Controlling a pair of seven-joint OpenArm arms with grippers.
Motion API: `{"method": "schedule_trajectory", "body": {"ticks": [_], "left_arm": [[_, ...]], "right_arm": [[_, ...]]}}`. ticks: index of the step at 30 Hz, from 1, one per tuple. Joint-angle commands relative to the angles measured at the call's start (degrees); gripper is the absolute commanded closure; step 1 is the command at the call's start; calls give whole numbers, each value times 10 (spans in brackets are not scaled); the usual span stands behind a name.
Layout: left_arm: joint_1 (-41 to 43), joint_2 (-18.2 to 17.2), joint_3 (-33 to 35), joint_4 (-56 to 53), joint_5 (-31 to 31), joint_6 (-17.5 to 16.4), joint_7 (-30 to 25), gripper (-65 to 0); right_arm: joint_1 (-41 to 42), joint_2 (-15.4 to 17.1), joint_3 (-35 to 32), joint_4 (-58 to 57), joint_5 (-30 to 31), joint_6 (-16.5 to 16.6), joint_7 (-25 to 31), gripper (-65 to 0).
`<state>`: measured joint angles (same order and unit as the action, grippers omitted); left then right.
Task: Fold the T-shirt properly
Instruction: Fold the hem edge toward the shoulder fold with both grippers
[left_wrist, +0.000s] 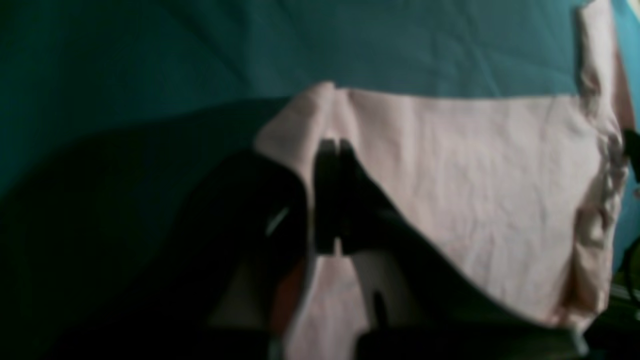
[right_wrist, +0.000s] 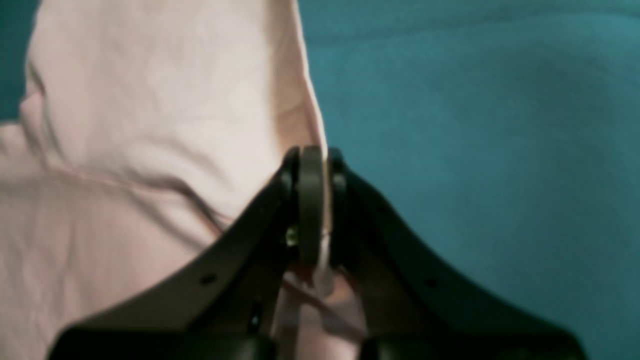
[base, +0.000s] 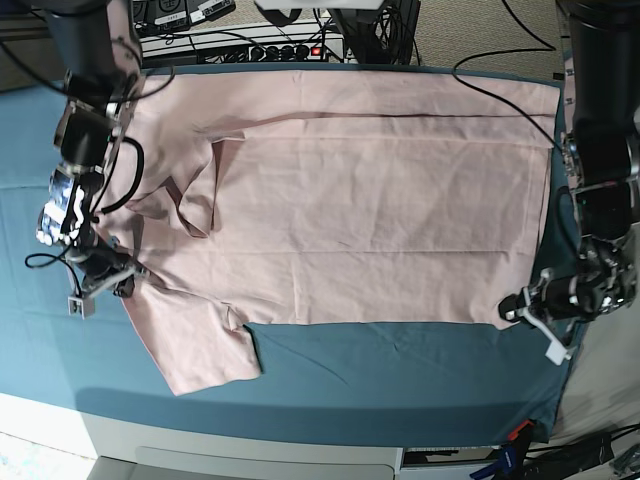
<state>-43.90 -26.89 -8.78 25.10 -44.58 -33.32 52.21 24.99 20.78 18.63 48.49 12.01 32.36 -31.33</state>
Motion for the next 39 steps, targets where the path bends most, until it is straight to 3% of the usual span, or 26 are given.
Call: {"method": "schedule_trajectory", "body": {"ticks": [1,11,17,25,39], "left_arm": [[-15,-15,-2,14,-24,-10,5,0],[24,-69,-2,25,-223,-64,151,0],[46,-87,-2,25,-325,-67,233,0],[73,-105,-2,25,-384,-67,276,0],[149,-123,-2,33,-404,-67,278,0]], "right_arm": [[-3,12,2,32,9,2,9,0],[-139,14,2,223,34,2,-31,0],[-191,44,2,289,35,1,-57,0],[-240,97,2,307,37,0,-77,0],[-276,99,19,307,76,0,-147,0]]}}
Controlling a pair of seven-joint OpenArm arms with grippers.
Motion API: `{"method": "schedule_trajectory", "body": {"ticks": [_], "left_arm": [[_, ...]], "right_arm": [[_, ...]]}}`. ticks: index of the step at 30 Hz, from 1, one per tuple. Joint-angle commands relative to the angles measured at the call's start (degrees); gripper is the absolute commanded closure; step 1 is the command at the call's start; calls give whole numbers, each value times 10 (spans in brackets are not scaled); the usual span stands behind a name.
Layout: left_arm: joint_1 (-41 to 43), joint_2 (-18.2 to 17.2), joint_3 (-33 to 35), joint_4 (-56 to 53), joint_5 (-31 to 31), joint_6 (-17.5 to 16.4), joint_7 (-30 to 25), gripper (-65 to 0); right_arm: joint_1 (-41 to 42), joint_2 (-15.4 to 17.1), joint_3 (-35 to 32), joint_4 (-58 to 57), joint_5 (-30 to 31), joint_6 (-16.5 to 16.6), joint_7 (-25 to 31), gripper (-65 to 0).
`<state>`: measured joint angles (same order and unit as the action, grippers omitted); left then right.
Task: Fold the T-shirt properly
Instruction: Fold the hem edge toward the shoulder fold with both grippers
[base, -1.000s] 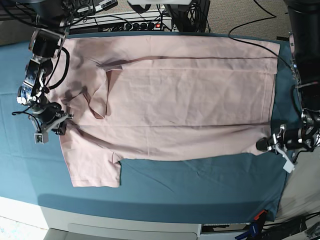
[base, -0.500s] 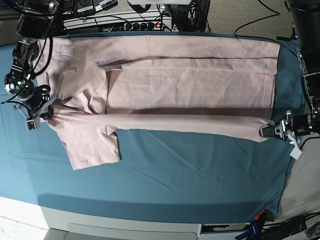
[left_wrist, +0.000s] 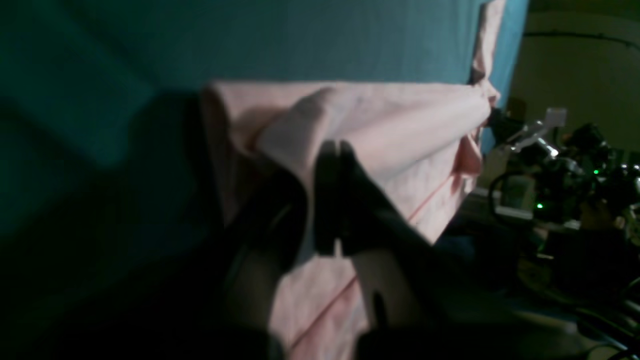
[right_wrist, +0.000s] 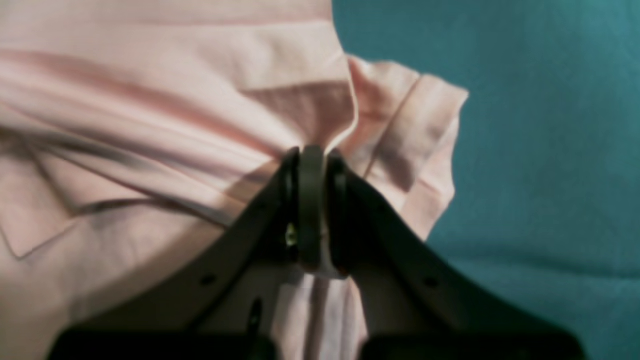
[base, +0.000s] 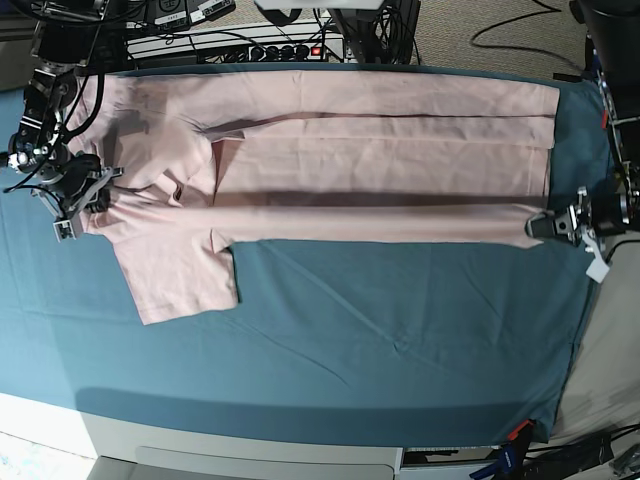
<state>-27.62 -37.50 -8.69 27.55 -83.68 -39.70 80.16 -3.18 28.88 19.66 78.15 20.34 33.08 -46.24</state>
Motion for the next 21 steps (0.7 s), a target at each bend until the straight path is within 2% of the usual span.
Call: {"method": "schedule_trajectory", "body": {"ticks": [1,11,17,18,19,21], "left_arm": [[-9,-17,-3,10,-13,-3,-2,0],[23,-17,-3,35,-13,-3,-2,0],[22,-17,-3,35,-13,-3,-2,0],[22,-17,-3,35,-13,-3,-2,-31],[22,-17,-3,35,-13,-3,-2,-91],[22,-17,-3,35,-13,-3,-2,-220]], "right_arm": [[6,18,14,10,-5,-7,-7,0],[6,17,59,10,-1,-7,-31,0],[1,17,59,10,49,-7,-59,0],[1,17,59,10,58,-7,-70,0],[1,17,59,10,64,-7,-81,-9],[1,17,59,10,73,-7,-96,-181]]}}
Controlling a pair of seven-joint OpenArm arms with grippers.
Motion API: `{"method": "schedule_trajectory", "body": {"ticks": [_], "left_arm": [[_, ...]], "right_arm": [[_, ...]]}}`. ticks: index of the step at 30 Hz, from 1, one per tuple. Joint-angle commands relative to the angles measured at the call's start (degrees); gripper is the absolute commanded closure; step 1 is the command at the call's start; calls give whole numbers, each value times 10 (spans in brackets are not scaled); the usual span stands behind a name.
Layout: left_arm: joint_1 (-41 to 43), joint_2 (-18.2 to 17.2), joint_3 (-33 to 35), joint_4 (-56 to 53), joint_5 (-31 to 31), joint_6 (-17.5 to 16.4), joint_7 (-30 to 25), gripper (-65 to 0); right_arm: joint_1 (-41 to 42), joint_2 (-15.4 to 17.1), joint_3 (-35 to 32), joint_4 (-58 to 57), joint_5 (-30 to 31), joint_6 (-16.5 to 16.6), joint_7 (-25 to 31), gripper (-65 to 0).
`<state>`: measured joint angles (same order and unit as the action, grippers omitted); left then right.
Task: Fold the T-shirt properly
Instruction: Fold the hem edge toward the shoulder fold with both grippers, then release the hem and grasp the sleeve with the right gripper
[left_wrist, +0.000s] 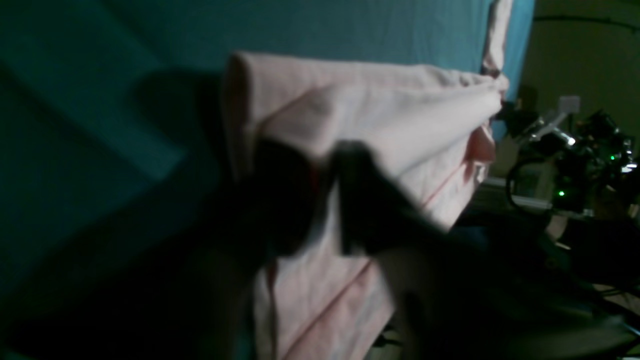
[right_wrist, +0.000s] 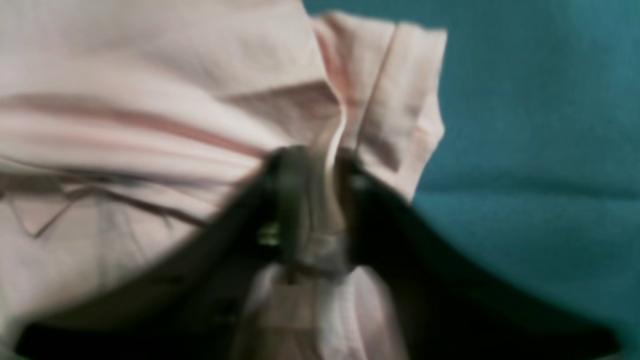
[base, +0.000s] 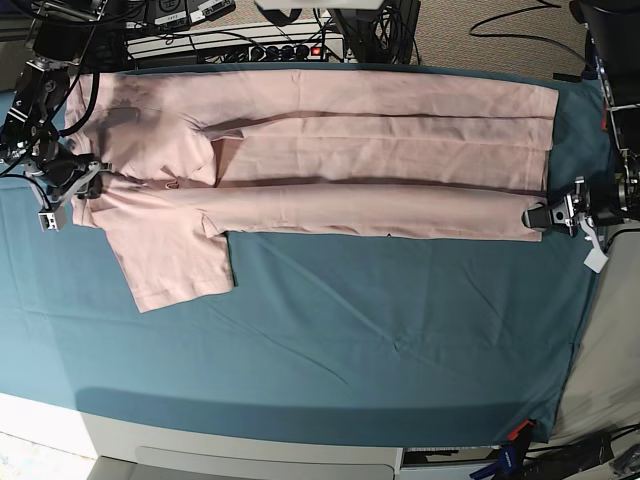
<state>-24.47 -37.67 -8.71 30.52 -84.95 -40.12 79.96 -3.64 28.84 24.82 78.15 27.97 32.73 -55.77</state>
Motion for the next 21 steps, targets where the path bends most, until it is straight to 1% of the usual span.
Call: {"method": "schedule_trajectory", "body": {"ticks": [1,2,3,6,8,10,12,14,17,19,21], "left_arm": [[-9,-16,-3,6,-1,1,0,-267],[-9,-17,-3,6,-1,1,0,-293],[-9,-19,-3,6,-1,1,0,-299],[-10,-29,-8,8,-1,1,0,-298],[-10,-37,-16,14,-1,1,0,-298],[-10,-41,-27,22,-1,1,0,-298],[-10,-41,-38,32,-1,1,0,-298],[-11,-39,-50,43,-1,1,0,-298],[-14,-34,-55,62,-1,1,0,-298],[-14,-33,-55,76,-1,1,0,-298],[-14,-33,-55,87,-1,1,0,-298]], "right_arm": [[6,18,8,10,-4,-4,0,-245],[6,18,9,10,-4,-4,1,-279],[7,18,13,10,-4,-4,2,-283],[8,18,38,10,-3,-4,33,-283],[14,18,62,10,12,-4,59,-283],[29,18,83,10,39,-3,59,-283],[51,16,91,10,54,-4,52,-283],[78,6,89,8,54,-8,48,-283],[124,-21,81,-18,47,-16,50,-283],[157,-36,75,-62,42,-16,58,-283],[191,-44,70,-120,32,-16,75,-283]]}}
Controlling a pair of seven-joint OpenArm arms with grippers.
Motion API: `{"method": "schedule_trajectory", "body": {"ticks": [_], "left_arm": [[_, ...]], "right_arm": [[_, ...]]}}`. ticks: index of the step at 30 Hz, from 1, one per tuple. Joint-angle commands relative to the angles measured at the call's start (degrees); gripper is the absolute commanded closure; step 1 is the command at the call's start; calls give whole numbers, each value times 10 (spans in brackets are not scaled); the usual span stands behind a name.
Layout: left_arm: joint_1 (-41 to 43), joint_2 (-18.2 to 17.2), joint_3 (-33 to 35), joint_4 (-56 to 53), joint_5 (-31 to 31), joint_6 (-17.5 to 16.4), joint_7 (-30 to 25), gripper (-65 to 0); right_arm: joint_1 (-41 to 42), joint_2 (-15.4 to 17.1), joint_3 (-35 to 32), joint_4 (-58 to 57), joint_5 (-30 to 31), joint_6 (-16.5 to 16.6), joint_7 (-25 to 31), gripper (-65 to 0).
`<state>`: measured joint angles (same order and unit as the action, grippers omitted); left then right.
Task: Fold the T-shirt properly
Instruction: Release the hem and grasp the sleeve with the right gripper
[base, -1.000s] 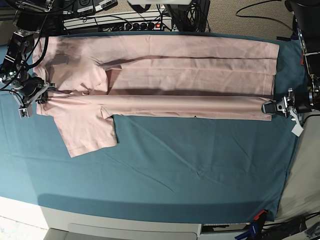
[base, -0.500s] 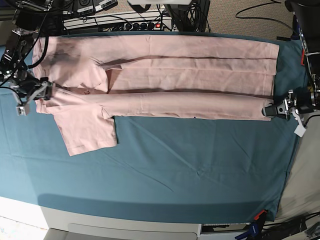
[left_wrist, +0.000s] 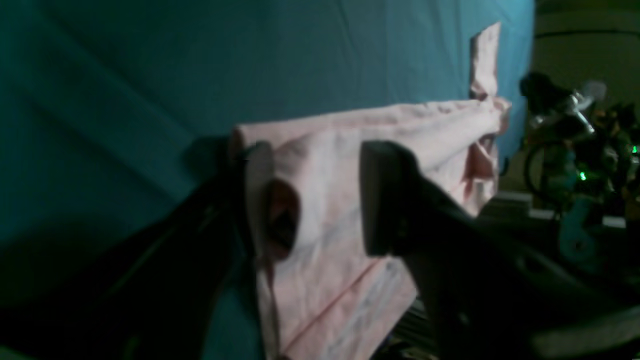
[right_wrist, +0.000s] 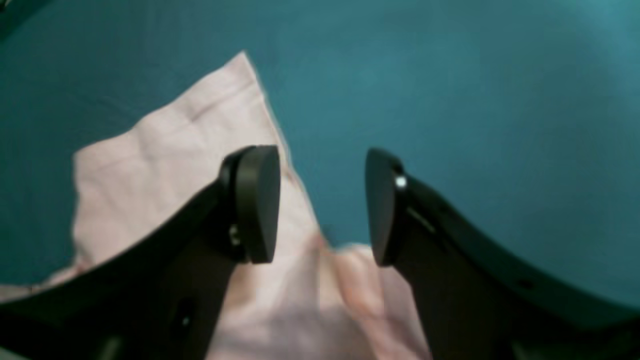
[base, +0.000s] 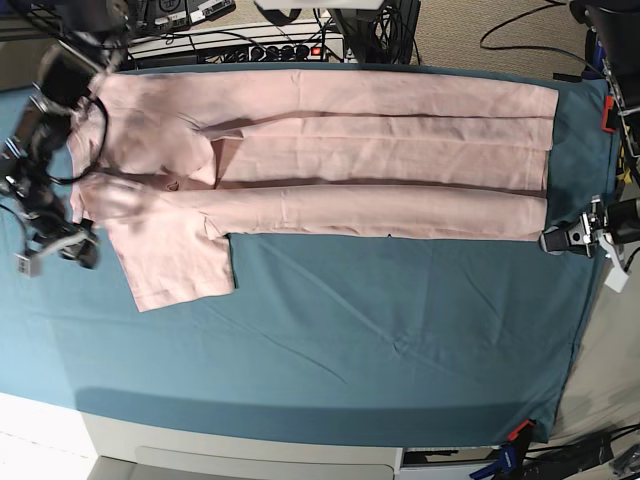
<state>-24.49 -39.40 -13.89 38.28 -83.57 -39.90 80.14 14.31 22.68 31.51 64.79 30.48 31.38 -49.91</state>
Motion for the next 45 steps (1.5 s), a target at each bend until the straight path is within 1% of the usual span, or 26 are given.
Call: {"method": "schedule_trajectory", "body": {"ticks": [1,6,9,13,19,20,21,23,24,26,30,33,35,39,42,45], "left_arm": [[-14,-16,-3,13,-14,-1,-1,-298],[-14,-16,-3,15,-14,-1,-1,-298],[-14,-16,-3,15,-14,-1,-1,-298],[-14,-16,-3,15,-14,-1,-1,-298],[-14,-16,-3,15,-14,-1,-1,-298],[-14,-16,-3,15,-14,-1,-1,-298],[-14,-16,-3,15,-14,-1,-1,-297],[-14,-16,-3,15,-14,-1,-1,-296],[-14,-16,-3,15,-14,-1,-1,-296],[-14,-16,-3,15,-14,-1,-1,-296],[-14,-16,-3,15,-14,-1,-1,-296],[-14,-16,-3,15,-14,-1,-1,-296],[-14,-16,-3,15,-14,-1,-1,-296],[-14,-16,-3,15,-14,-1,-1,-296],[-14,-16,-3,15,-14,-1,-1,-296],[-14,-16,-3,15,-14,-1,-1,-296]], "right_arm": [[29,16,3,-20,0,-2,24,-283],[108,17,2,-174,-31,-2,69,-283],[144,17,-1,-238,-33,-1,78,-283],[167,8,-32,-270,-33,3,78,-283],[168,-11,-110,-270,-33,3,69,-280],[168,-13,-119,-270,-33,3,70,-258],[168,-13,-127,-270,-33,4,70,-200],[168,-11,-131,-261,-33,17,62,-21],[168,-9,-129,-252,-32,24,51,0],[166,-9,-116,-217,-21,30,14,0],[124,-9,-94,-69,61,73,-95,0],[58,-11,-94,79,112,75,-169,0],[6,-12,-97,168,139,75,-201,0],[-109,-13,-116,290,156,75,-204,0],[-186,-13,-133,344,172,74,-204,0],[-245,-13,-139,382,184,75,-204,0]]}}
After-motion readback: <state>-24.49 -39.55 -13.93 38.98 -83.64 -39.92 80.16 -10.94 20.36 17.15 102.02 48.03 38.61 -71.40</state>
